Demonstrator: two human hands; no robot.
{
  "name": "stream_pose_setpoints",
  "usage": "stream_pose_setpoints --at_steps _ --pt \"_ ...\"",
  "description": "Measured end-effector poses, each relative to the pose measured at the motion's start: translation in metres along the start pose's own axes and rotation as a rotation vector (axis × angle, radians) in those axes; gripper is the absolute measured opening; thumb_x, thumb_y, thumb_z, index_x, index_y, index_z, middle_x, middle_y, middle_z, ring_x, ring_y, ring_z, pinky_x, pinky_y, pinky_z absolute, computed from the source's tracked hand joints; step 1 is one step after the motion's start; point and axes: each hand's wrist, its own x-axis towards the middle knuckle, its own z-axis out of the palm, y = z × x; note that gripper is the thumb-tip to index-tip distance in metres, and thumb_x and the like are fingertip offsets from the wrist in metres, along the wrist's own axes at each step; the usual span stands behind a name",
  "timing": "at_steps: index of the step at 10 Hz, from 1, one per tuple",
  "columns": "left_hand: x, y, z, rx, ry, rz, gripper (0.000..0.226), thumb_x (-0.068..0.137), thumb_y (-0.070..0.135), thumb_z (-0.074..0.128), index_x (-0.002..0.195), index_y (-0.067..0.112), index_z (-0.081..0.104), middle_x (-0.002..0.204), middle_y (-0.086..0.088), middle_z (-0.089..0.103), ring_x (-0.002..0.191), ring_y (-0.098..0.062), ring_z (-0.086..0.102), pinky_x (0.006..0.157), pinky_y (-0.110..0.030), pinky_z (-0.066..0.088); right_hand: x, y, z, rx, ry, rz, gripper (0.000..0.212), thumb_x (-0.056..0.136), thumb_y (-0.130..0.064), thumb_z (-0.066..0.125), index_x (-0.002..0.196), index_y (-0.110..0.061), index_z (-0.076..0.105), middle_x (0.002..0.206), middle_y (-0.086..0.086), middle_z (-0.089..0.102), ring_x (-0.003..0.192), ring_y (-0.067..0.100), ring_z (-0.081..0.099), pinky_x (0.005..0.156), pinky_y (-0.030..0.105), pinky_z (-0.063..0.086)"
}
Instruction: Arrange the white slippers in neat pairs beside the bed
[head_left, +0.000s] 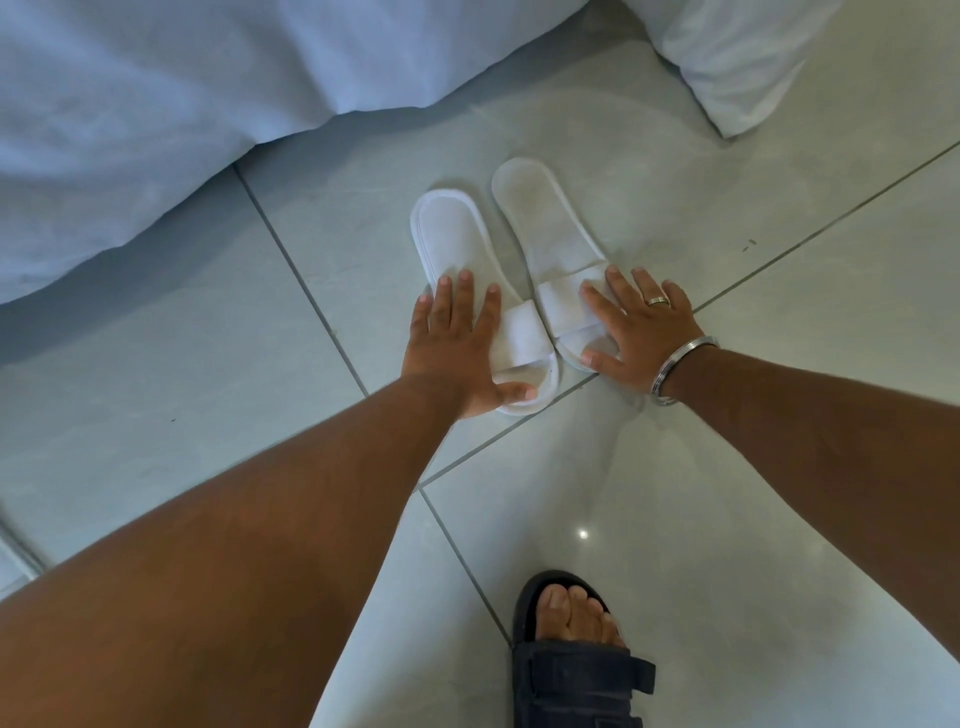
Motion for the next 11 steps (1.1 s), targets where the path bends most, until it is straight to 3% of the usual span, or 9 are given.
stream_pose_setpoints --at_steps 1,2,3,5,6,7,8,10,11 --pt "-0.032 -0.032 0.003 -0.101 0.133 -0.022 0.111 0.077 0.085 0.033 0.154 0.025 -0.019 0.164 -0.014 -0.023 0.151 -0.036 -0.019 0.124 -0.049 -0.006 -0.022 -0.024 -0.007 -0.008 0.212 -0.117 0.079 0.083 -0.057 0.038 0.149 -0.018 0.02 0.157 0.02 0.024 0.141 0.041 0.029 0.109 0.058 0.028" --pt "-0.078 -0.076 0.009 -0.085 0.155 -0.053 0.101 0.081 0.083 0.02 0.154 0.025 -0.019 0.166 -0.012 -0.019 0.152 -0.034 -0.016 0.124 -0.048 -0.005 -0.038 -0.064 -0.009 -0.023 0.301 -0.383 0.076 0.083 -0.054 0.043 0.146 -0.016 0.027 0.153 0.021 0.03 0.139 0.041 0.033 0.109 0.06 0.029" --pt "-0.188 -0.179 0.017 0.03 0.118 -0.146 0.094 0.087 0.078 0.014 0.157 0.022 -0.015 0.166 -0.01 -0.015 0.153 -0.03 -0.014 0.125 -0.046 -0.003 -0.046 -0.18 -0.029 0.027 0.33 -0.749 0.077 0.083 -0.054 0.048 0.147 -0.018 0.027 0.155 0.015 0.028 0.141 0.035 0.031 0.112 0.057 0.026" --pt "-0.426 -0.323 0.042 0.097 0.029 -0.495 0.104 0.083 0.076 0.02 0.156 0.003 0.009 0.164 -0.02 0.005 0.152 -0.038 0.009 0.124 -0.05 0.014 -0.065 -0.426 -0.078 0.106 0.17 -0.939 0.087 0.082 -0.051 0.055 0.15 -0.017 0.014 0.16 0.013 0.019 0.145 0.034 0.023 0.115 0.052 0.022" --pt "-0.472 -0.345 0.056 0.048 -0.058 -0.605 0.108 0.08 0.076 0.016 0.156 0.001 0.01 0.165 -0.021 0.004 0.153 -0.037 0.009 0.124 -0.048 0.013 -0.069 -0.484 -0.082 0.047 0.061 -0.968 0.086 0.087 -0.054 0.048 0.151 -0.018 0.003 0.162 0.012 0.008 0.147 0.032 0.014 0.118 0.049 0.015" --pt "-0.491 -0.361 0.086 -0.037 -0.119 -0.651 0.103 0.081 0.074 0.014 0.157 0.008 -0.006 0.166 -0.017 -0.01 0.154 -0.031 0.0 0.125 -0.042 0.005 -0.074 -0.541 -0.078 -0.098 -0.013 -1.013 0.081 0.089 -0.054 0.044 0.15 -0.019 0.005 0.162 0.013 0.004 0.147 0.03 0.013 0.118 0.045 0.015" --pt "-0.49 -0.363 0.105 -0.041 -0.11 -0.644 0.095 0.093 0.067 0.029 0.156 0.009 -0.012 0.165 -0.017 -0.014 0.154 -0.03 -0.004 0.124 -0.041 0.0 -0.08 -0.56 -0.069 -0.14 -0.024 -1.01 0.08 0.088 -0.049 0.047 0.15 -0.018 0.007 0.162 0.014 0.002 0.147 0.03 0.012 0.117 0.044 0.018" --pt "-0.481 -0.364 0.112 0.006 -0.077 -0.659 0.093 0.095 0.062 0.033 0.155 0.011 -0.016 0.165 -0.016 -0.017 0.154 -0.029 -0.008 0.125 -0.043 -0.003 -0.086 -0.564 -0.07 -0.112 0.029 -0.97 0.08 0.086 -0.043 0.052 0.15 -0.017 0.011 0.161 0.014 0.004 0.146 0.033 0.017 0.112 0.044 0.024" --pt "-0.487 -0.361 0.104 0.0 -0.119 -0.689 0.099 0.091 0.07 0.033 0.155 0.017 -0.02 0.164 -0.014 -0.024 0.153 -0.031 -0.013 0.124 -0.047 -0.004 -0.088 -0.553 -0.087 -0.061 0.077 -1.0 0.086 0.086 -0.049 0.052 0.151 -0.017 0.004 0.162 0.012 0.0 0.148 0.031 0.01 0.117 0.048 0.014"
